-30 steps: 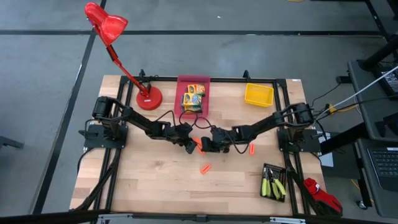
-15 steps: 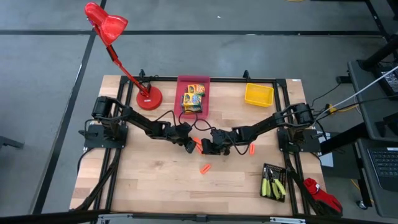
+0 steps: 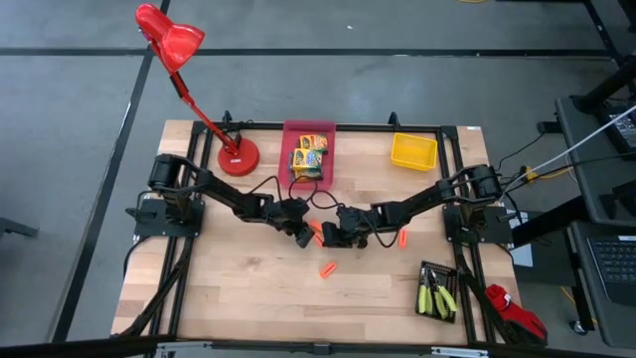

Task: Pick & Place School Supplies
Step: Put the orange eraser into the yellow bin

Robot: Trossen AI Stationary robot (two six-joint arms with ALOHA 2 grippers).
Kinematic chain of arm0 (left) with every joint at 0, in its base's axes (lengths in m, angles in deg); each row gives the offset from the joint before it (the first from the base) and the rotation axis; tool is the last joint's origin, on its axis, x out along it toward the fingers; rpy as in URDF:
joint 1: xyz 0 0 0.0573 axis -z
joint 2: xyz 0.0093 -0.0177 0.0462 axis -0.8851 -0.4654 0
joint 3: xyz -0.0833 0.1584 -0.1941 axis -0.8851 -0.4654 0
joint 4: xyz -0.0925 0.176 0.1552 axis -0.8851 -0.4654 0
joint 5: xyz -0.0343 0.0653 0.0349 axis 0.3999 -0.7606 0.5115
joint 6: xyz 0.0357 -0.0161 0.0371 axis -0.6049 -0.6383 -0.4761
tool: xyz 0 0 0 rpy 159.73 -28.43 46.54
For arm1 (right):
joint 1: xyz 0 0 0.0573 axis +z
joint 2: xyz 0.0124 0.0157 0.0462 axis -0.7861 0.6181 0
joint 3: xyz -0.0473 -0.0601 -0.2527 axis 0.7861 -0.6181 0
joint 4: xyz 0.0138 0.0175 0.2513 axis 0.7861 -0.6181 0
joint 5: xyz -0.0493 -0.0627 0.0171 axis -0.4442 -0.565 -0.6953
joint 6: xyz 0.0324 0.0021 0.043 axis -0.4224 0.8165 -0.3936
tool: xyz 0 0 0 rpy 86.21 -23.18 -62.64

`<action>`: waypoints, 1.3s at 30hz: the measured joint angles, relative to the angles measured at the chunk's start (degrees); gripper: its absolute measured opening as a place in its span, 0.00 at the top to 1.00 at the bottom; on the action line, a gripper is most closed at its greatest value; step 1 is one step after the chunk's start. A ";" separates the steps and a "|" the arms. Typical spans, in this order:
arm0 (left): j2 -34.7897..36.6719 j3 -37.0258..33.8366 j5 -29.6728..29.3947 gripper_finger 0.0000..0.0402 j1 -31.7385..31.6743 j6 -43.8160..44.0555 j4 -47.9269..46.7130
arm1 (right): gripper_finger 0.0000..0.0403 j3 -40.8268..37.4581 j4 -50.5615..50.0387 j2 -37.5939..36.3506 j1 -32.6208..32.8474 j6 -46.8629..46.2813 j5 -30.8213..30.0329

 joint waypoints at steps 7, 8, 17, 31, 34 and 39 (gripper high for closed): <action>-0.21 1.16 2.09 0.88 -0.79 -2.07 -0.45 | 0.70 -0.03 -0.01 -0.02 0.02 0.27 0.45; -0.21 1.22 2.26 0.88 -0.91 -2.15 -0.43 | 0.70 -0.03 0.00 -0.02 0.02 0.27 0.43; -0.19 1.36 4.57 0.85 -1.01 -2.51 0.39 | 0.70 -0.03 -0.02 -0.02 0.20 0.40 0.19; -1.59 1.78 1.78 0.87 -0.77 -0.89 -0.29 | 0.70 -0.13 0.45 -0.69 0.31 0.18 -0.29; -1.65 1.76 0.99 0.87 -0.29 -0.96 -1.10 | 0.70 -0.14 0.81 -1.48 0.45 -0.01 -0.30; -1.74 1.76 0.99 0.89 -0.28 -0.28 -2.56 | 0.70 -0.14 0.74 -2.65 0.88 -0.34 -2.19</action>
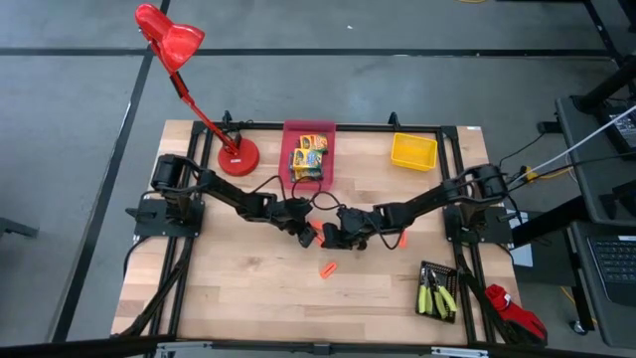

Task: Pick & Place School Supplies
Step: Put the orange eraser into the yellow bin

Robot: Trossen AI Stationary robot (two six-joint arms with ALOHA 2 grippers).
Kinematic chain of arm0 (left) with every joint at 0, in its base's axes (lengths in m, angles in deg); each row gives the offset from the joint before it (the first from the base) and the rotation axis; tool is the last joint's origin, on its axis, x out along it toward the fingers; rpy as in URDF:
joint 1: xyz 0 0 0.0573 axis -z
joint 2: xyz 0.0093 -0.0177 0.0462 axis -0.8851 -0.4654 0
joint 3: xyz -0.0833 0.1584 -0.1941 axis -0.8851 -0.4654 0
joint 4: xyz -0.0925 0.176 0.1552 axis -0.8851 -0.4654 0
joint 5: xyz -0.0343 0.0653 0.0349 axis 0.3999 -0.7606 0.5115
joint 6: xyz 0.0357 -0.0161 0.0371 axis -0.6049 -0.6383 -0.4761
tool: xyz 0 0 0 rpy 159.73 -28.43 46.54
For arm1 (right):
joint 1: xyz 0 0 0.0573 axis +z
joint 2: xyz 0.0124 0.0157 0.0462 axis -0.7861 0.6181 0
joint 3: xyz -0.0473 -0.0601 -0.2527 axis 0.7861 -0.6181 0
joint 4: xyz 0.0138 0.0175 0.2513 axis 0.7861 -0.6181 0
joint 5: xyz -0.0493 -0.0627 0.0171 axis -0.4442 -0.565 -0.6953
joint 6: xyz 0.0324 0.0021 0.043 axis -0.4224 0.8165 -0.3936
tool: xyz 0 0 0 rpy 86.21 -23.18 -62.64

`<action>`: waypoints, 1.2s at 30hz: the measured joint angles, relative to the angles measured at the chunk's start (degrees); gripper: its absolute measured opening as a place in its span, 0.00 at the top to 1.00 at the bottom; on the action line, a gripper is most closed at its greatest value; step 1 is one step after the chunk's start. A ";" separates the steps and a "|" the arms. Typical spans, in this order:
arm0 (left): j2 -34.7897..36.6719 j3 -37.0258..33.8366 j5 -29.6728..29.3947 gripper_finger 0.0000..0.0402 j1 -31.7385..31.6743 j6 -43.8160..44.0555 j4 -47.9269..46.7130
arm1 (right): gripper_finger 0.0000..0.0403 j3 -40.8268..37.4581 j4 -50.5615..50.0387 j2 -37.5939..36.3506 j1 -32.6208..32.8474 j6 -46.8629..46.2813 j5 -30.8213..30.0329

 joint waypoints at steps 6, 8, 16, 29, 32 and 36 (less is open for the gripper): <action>0.00 0.00 -0.16 0.92 0.00 0.31 -2.71 | 0.70 0.07 0.13 -1.78 1.08 -0.59 -2.02; 0.00 0.00 -0.21 0.93 0.00 0.31 -2.78 | 0.70 0.07 -0.40 -1.78 1.33 -1.33 -2.19; -0.07 -0.11 -0.32 0.95 0.02 0.00 -2.77 | 0.70 0.07 -6.85 -1.80 2.23 -1.46 -2.18; 1.53 -0.63 4.77 0.95 0.76 -2.10 3.26 | 0.70 0.21 -12.22 -5.50 4.10 -1.42 -8.24; 1.84 -0.56 4.90 0.95 0.83 -2.61 4.16 | 0.70 0.15 -16.68 -6.90 4.06 -1.03 -9.86; 1.87 -0.51 4.47 0.95 0.85 -3.34 6.77 | 0.70 0.17 -18.02 -7.38 4.03 -0.96 -10.31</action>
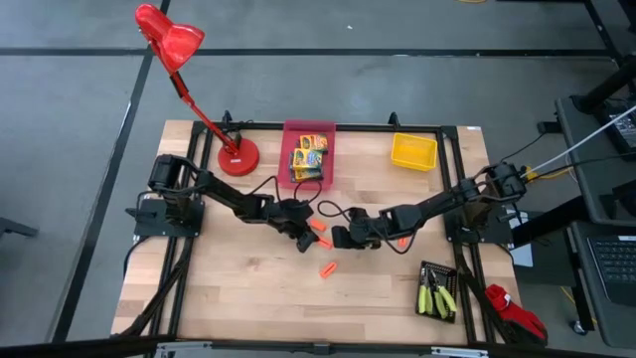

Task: Pick & Place School Supplies
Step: Put the orange eraser into the yellow bin

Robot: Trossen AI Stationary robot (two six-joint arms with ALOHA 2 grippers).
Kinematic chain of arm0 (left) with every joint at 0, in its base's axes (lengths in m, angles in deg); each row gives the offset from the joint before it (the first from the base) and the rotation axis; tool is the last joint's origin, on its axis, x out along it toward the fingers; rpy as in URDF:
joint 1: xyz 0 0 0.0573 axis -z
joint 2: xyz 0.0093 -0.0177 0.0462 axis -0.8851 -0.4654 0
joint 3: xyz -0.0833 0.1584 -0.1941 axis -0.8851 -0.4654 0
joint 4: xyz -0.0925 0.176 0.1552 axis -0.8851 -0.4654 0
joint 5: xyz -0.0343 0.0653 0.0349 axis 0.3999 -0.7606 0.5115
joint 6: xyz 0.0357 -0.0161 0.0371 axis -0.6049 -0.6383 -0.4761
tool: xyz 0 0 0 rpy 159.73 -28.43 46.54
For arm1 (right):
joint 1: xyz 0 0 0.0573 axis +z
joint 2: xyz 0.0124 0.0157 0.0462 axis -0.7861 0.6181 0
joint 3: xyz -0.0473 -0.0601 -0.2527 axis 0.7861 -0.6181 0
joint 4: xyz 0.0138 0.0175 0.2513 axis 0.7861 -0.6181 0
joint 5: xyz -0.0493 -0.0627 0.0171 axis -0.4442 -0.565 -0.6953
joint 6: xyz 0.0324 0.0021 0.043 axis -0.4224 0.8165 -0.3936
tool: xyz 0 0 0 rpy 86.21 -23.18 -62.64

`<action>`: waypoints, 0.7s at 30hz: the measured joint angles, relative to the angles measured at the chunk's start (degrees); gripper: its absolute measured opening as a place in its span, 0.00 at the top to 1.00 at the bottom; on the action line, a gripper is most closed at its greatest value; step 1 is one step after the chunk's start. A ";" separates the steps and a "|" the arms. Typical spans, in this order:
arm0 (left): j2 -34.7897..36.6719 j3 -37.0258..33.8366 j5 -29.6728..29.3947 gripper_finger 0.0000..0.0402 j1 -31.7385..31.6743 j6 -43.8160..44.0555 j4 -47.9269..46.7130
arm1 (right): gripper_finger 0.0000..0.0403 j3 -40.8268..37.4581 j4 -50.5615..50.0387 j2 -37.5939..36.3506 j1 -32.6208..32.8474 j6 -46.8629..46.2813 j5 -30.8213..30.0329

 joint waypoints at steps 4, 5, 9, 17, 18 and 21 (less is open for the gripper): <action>-0.10 0.05 -0.18 0.95 0.00 0.57 0.15 | 0.70 0.00 -0.91 0.00 0.00 0.17 0.00; -0.40 0.05 -0.29 0.95 -0.02 0.59 0.20 | 0.70 0.00 -0.91 0.00 0.00 0.17 0.00; -0.43 0.11 -1.13 0.95 -0.02 0.59 0.23 | 0.70 -0.01 -1.18 0.00 0.00 0.17 0.00; -0.43 0.14 -1.66 0.95 -0.17 0.59 -1.00 | 0.70 -0.01 -1.63 0.02 0.00 0.20 0.02; -0.43 0.14 -1.66 0.95 -0.17 0.59 -1.00 | 0.70 0.00 -1.63 0.02 0.00 0.20 0.04; -0.74 0.19 -1.63 0.95 -0.17 0.63 -0.94 | 0.70 -0.02 -1.63 0.02 0.00 0.15 0.03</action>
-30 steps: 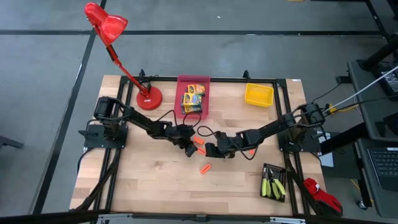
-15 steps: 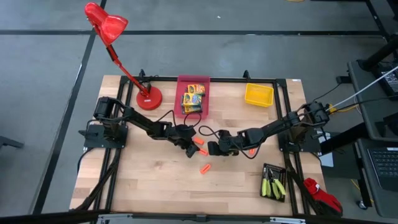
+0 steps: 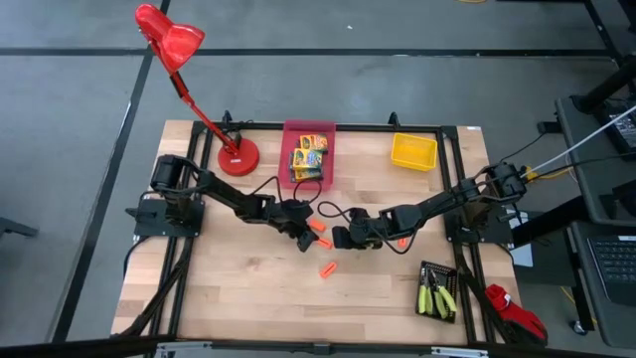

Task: Pick & Place School Supplies
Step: Put the orange eraser into the yellow bin

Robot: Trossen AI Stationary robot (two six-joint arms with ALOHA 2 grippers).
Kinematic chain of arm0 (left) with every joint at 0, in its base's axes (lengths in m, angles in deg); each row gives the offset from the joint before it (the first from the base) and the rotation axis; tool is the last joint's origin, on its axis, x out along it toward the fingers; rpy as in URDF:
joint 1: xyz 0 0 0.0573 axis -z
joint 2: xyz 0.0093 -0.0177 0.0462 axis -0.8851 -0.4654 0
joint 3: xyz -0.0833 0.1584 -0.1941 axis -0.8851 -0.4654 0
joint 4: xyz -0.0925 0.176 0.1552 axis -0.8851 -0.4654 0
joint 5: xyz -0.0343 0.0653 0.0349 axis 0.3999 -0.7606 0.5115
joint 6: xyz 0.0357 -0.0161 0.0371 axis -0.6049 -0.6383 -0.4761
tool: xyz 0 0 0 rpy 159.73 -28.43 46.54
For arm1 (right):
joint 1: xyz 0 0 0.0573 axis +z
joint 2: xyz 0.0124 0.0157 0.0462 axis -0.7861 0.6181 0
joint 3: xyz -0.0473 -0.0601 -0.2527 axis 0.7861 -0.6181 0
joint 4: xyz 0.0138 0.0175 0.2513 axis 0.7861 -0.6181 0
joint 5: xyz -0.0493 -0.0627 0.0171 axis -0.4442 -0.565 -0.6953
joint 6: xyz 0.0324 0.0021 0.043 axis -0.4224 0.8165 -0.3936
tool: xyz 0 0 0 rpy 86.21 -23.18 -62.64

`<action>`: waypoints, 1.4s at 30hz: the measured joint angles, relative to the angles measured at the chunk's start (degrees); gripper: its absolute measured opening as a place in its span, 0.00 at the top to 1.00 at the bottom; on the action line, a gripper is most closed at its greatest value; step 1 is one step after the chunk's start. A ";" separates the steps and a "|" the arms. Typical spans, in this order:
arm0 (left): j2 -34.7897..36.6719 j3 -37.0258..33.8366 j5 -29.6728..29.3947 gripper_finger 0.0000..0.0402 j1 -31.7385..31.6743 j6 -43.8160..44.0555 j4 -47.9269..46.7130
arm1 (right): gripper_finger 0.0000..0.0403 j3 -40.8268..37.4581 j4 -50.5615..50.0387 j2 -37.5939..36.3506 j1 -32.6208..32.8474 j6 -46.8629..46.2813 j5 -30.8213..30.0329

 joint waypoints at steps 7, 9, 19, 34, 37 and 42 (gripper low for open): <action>-0.88 0.08 0.02 0.95 0.00 0.87 0.03 | 0.70 0.00 0.02 0.00 0.00 -0.20 0.00; -1.09 0.12 -0.33 0.95 0.02 0.85 0.17 | 0.70 0.00 0.04 0.00 0.00 -0.22 0.01; -1.07 0.27 -1.07 0.95 0.00 1.61 -2.38 | 0.70 0.00 1.33 0.02 0.00 -0.66 0.21; -1.14 0.16 -1.65 0.95 0.00 1.95 -3.50 | 0.70 0.00 3.52 0.02 -0.15 -1.90 1.73; -1.16 0.16 -1.76 0.95 0.00 1.97 -3.50 | 0.70 0.00 3.50 0.02 -0.71 -1.79 2.49; -1.18 0.14 -1.84 0.95 0.00 2.03 -3.48 | 0.70 0.00 3.48 0.02 -2.30 -0.48 3.42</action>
